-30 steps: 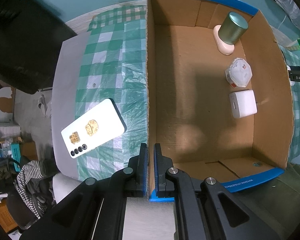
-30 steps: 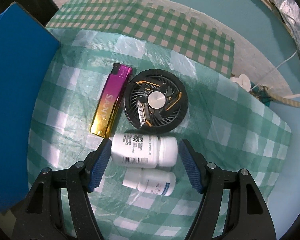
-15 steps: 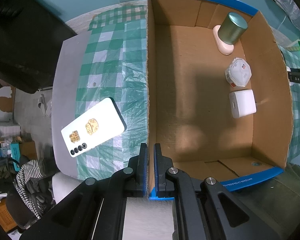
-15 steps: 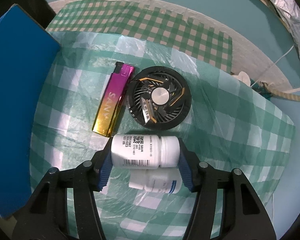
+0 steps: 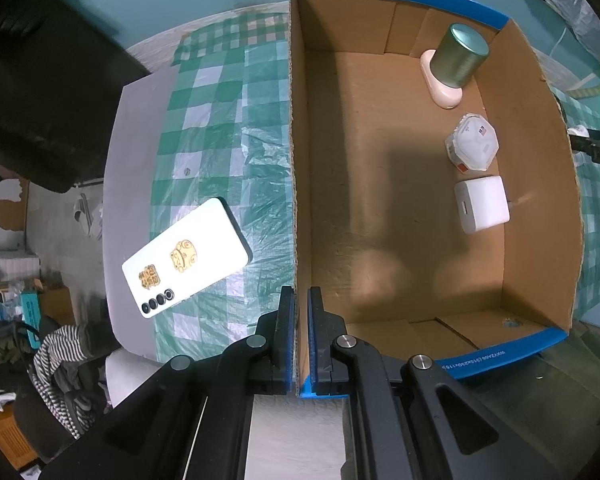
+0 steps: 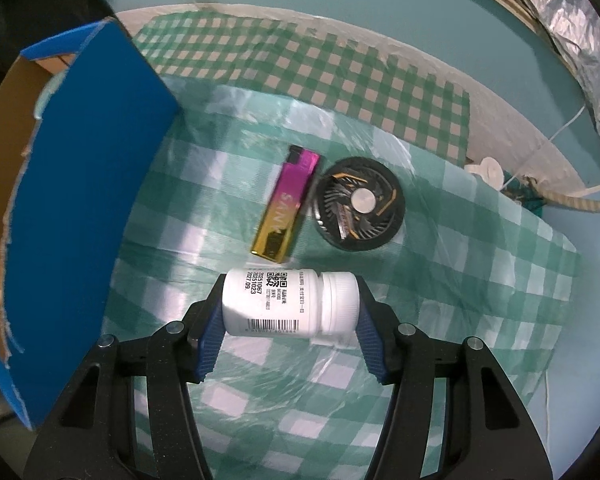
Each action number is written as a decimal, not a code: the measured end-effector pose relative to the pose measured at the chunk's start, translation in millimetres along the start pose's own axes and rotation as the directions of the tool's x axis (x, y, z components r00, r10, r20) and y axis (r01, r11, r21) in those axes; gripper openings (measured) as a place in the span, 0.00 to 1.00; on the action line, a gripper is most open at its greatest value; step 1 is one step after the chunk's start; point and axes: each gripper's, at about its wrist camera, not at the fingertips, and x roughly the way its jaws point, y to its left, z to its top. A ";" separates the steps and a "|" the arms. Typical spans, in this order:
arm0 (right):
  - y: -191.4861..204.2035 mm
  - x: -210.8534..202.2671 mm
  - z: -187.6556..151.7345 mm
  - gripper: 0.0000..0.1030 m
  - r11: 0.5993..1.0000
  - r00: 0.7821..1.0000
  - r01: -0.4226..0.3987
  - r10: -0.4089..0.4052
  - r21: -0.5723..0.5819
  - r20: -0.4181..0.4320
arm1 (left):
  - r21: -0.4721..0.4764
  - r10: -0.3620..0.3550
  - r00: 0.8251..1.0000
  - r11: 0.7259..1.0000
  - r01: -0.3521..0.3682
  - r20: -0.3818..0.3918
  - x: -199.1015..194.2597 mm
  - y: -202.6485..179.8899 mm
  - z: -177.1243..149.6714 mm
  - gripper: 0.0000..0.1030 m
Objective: Organize rigid objects
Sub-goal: 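Carry the large pill bottle into the box and open the right tool, then move the right tool to the small white pill bottle and grasp it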
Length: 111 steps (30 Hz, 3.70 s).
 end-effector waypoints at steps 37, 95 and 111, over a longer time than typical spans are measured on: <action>134.8 -77.9 60.4 0.57 0.957 0.985 -0.057 0.100 -0.283 0.141 | 0.010 -0.018 1.000 1.000 0.018 0.005 0.8 1.2 -2.9 0.05; 55.8 -79.8 28.9 0.62 0.992 0.987 0.029 -0.009 -0.119 0.160 | 0.017 -0.011 1.000 1.000 0.011 0.000 -1.7 1.0 -2.0 0.05; -26.5 -18.5 -8.1 0.66 0.999 0.999 0.044 -0.045 0.022 0.014 | 0.009 -0.016 1.000 1.000 0.016 -0.001 -3.3 0.6 1.3 0.05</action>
